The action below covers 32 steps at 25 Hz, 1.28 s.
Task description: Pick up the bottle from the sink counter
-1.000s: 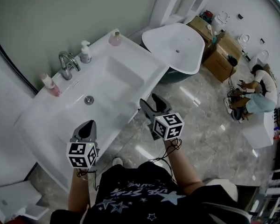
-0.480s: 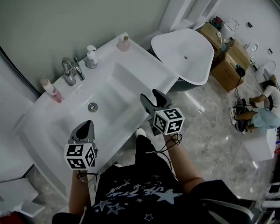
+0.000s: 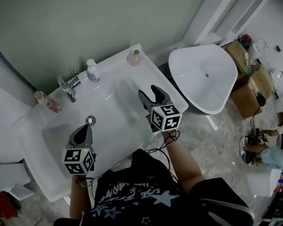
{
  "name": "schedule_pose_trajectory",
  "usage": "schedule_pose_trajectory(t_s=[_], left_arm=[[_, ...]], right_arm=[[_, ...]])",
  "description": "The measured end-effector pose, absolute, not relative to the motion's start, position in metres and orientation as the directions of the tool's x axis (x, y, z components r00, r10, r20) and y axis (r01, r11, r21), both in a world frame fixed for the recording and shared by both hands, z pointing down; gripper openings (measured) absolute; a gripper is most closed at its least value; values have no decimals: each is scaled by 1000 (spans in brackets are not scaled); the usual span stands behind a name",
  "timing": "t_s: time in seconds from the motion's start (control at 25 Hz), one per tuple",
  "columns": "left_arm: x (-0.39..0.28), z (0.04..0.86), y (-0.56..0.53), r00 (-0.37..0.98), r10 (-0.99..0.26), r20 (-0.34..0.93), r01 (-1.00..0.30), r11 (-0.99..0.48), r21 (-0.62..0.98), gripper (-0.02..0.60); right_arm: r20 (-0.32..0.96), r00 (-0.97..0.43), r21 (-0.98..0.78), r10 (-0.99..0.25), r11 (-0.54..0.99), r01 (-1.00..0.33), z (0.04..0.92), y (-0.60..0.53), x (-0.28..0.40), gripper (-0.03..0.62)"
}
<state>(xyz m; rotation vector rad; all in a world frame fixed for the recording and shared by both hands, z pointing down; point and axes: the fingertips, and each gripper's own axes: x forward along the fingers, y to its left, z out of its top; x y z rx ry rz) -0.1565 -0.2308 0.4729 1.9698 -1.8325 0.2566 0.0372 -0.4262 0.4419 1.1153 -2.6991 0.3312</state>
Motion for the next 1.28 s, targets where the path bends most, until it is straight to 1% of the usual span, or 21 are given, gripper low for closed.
schedule_pose_trajectory(t_s=[0.16, 0.28, 0.56, 0.92, 1.28], left_arm=[[-147, 465, -263, 31, -897, 440, -983, 54, 177, 20], [-136, 451, -288, -1, -893, 450, -990, 65, 128, 20], [-127, 448, -332, -52, -883, 467, -983, 128, 131, 20], [-141, 468, -388, -75, -869, 489, -975, 168, 149, 20], [-148, 494, -405, -69, -847, 527, -967, 187, 175, 20]], right_arm=[[282, -742, -129, -608, 742, -658, 441, -477, 31, 244], [284, -754, -125, -593, 756, -642, 433, -510, 30, 245], [318, -760, -95, -567, 778, -621, 451, -576, 7, 245], [381, -738, -23, -557, 792, -610, 496, -651, -35, 245], [408, -716, 36, -567, 793, -608, 524, -684, -65, 231]])
